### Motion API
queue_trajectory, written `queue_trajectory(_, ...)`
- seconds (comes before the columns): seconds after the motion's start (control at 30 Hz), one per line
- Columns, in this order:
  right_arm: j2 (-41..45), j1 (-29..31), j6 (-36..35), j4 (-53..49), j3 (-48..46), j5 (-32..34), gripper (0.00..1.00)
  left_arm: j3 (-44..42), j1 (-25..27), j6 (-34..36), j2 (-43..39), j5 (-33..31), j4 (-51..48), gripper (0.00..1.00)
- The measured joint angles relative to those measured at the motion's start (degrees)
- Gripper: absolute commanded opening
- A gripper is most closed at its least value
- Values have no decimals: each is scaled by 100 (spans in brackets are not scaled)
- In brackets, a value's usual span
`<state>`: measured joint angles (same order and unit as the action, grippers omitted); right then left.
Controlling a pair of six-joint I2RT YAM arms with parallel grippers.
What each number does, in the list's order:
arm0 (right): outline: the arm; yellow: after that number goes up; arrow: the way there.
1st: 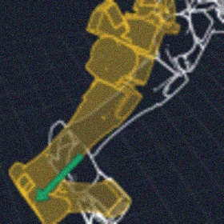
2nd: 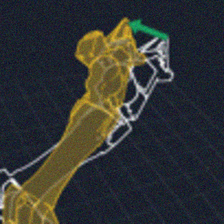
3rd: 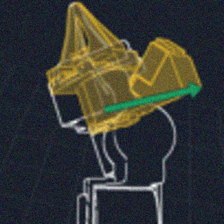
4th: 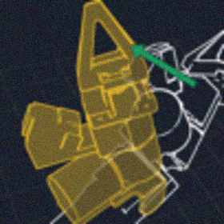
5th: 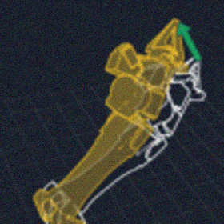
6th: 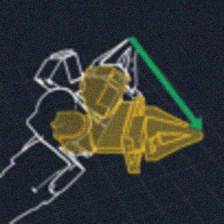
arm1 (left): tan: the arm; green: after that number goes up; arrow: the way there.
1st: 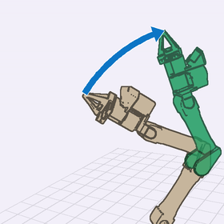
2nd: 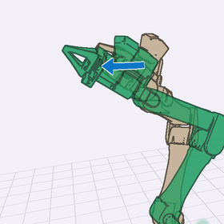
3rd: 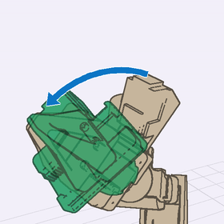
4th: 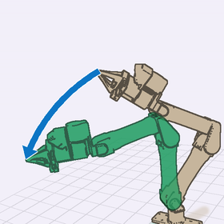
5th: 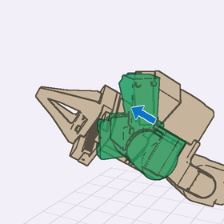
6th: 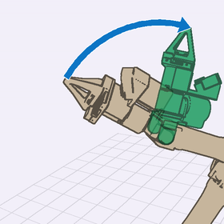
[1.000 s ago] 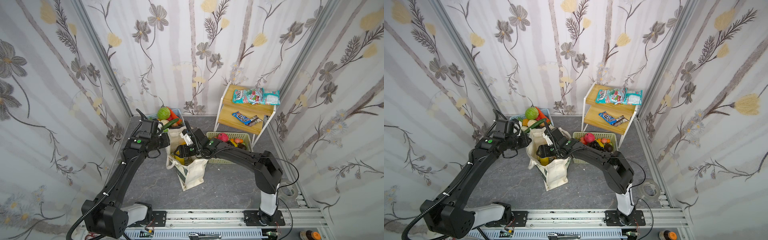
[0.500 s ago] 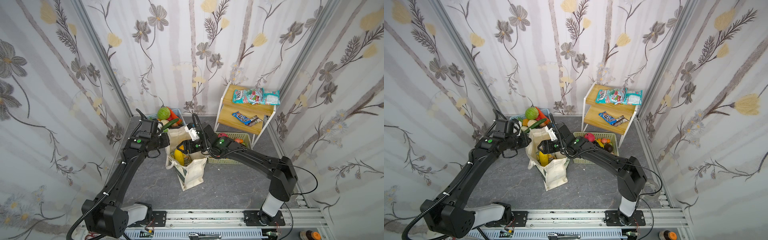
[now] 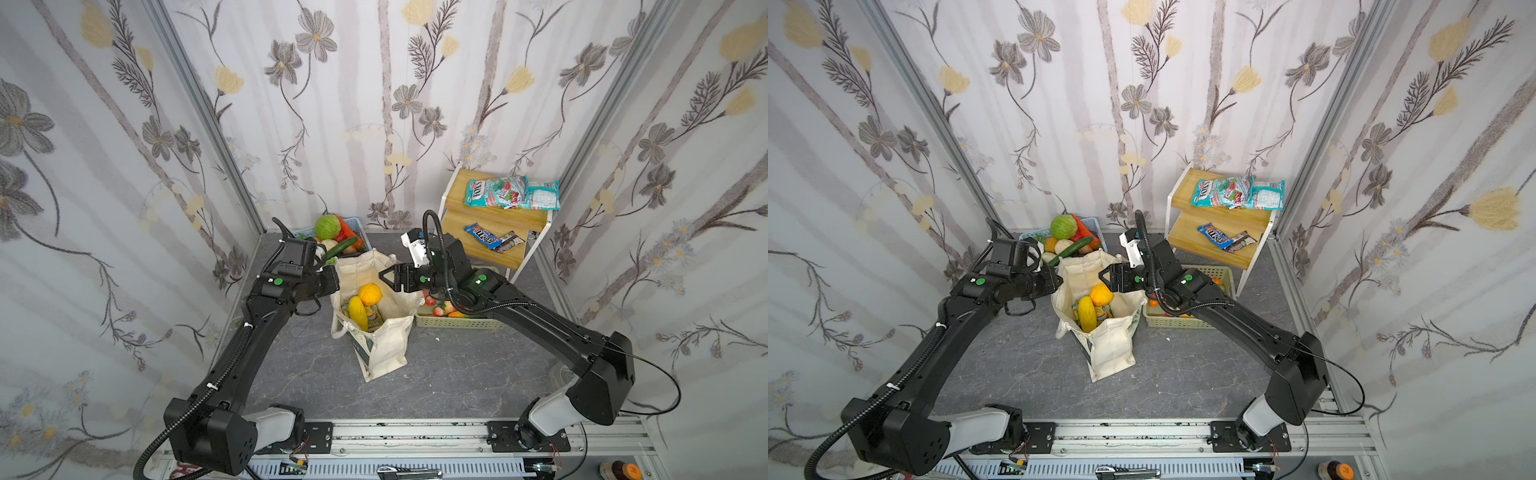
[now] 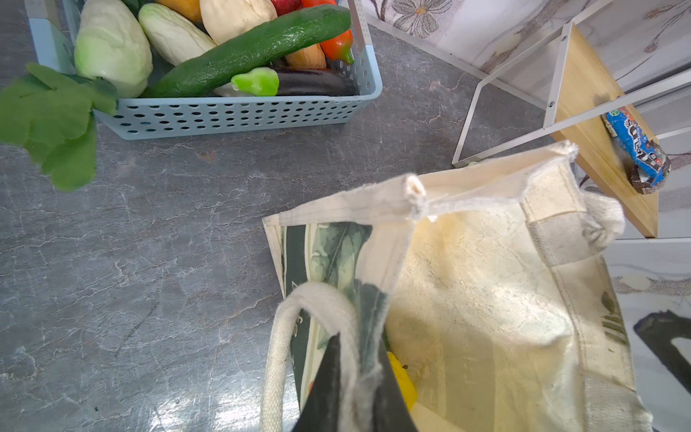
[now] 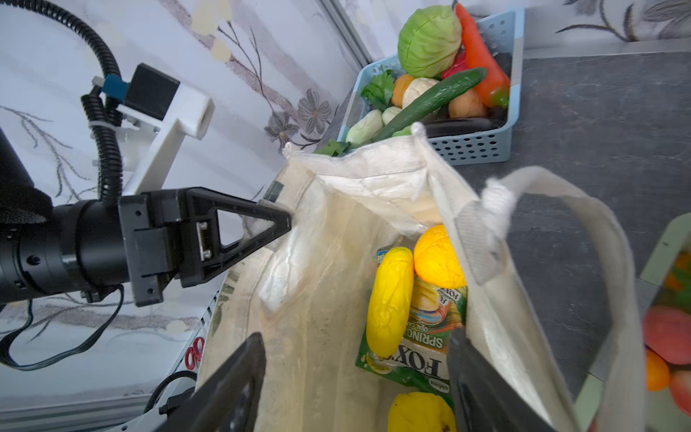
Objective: Place the food into the grocery bag and tie it
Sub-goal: 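Raise the right gripper out of the bag toward the fruit basket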
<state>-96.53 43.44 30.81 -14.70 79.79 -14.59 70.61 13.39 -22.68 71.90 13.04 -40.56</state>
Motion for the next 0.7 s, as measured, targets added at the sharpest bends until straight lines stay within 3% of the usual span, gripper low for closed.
queue_trajectory(0.7,734,-1217,-109,-46,-1207,254,75,181,0,2,13,-81,-181,0)
